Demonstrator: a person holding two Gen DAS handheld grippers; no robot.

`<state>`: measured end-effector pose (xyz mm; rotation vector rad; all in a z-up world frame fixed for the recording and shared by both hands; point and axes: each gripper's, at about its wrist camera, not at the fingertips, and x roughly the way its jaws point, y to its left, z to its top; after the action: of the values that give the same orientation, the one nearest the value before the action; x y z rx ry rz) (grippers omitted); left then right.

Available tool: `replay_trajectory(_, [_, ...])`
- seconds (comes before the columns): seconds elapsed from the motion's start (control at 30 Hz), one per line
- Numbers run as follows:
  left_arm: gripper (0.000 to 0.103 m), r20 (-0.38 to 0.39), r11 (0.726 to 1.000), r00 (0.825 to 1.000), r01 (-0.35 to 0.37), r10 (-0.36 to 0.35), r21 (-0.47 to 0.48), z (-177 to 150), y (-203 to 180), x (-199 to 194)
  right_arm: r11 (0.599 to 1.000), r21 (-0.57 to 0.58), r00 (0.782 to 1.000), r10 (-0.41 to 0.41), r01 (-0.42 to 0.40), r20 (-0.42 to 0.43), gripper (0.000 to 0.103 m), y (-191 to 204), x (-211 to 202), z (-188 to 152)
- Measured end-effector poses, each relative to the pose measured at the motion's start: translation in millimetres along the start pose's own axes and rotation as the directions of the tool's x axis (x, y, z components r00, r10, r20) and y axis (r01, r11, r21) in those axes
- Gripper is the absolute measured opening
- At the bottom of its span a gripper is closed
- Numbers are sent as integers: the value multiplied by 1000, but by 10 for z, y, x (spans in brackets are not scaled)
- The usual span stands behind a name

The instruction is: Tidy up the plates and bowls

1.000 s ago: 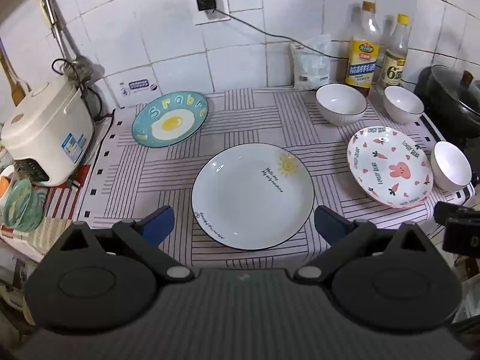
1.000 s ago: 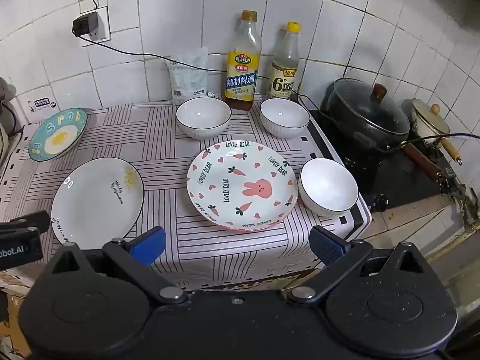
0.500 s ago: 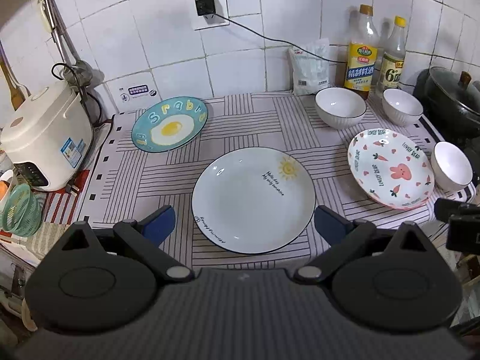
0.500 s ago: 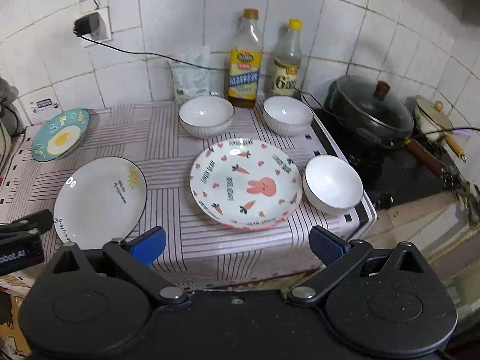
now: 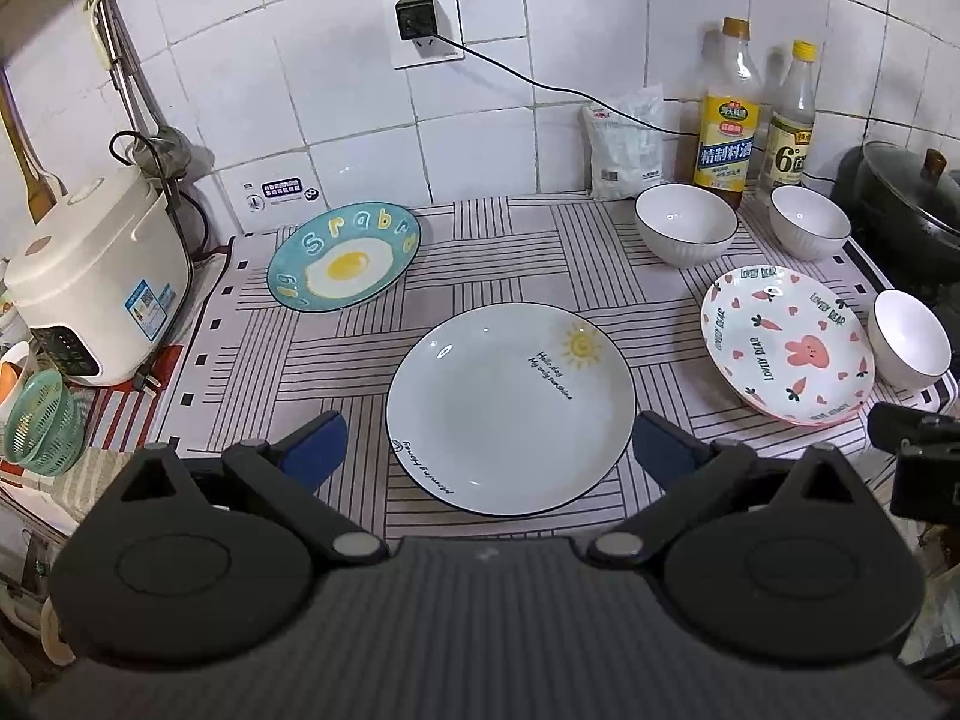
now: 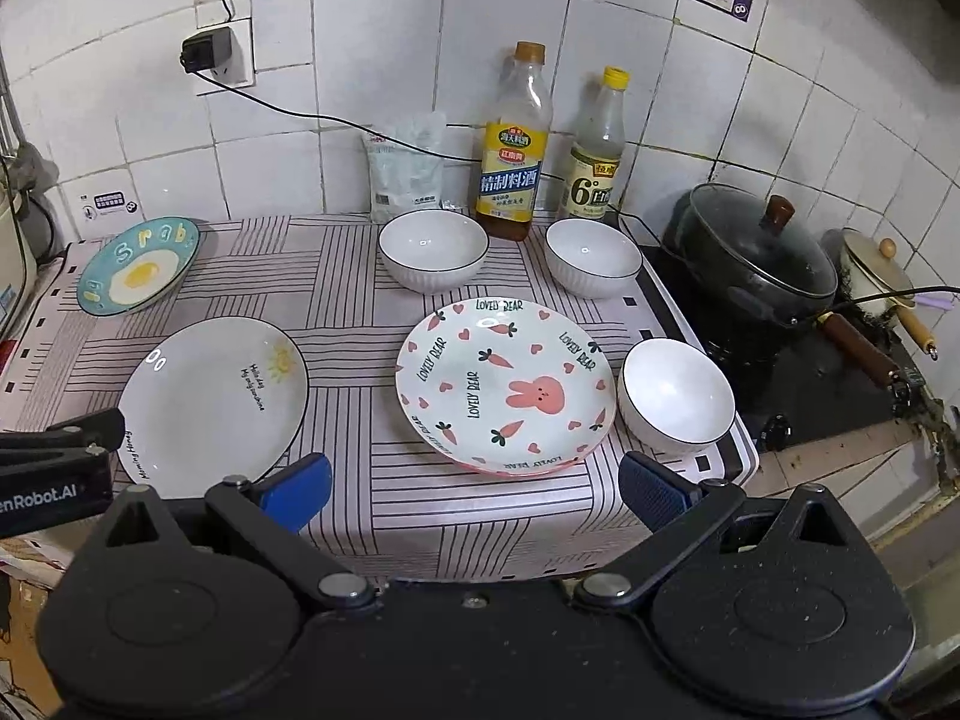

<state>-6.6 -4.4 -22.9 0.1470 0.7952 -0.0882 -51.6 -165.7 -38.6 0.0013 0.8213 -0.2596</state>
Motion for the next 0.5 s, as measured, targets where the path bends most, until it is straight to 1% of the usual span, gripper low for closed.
replay_trajectory(0.23, [103, -11, 1000, 1000, 24, -24, 9, 3, -16, 16, 1000, -7, 999, -4, 4, 33, 103, -2, 10, -35])
replay_trajectory(0.4, [103, -13, 999, 999, 51, -51, 0, -8, -15, 16, 1000, -11, 1000, -5, 5, 27, 103, 0, 33, -35])
replay_trajectory(0.5, [103, -16, 999, 998, 54, -54, -4, -2, -10, 15, 1000, -8, 1000, -6, 6, 22, 103, -9, 49, -33])
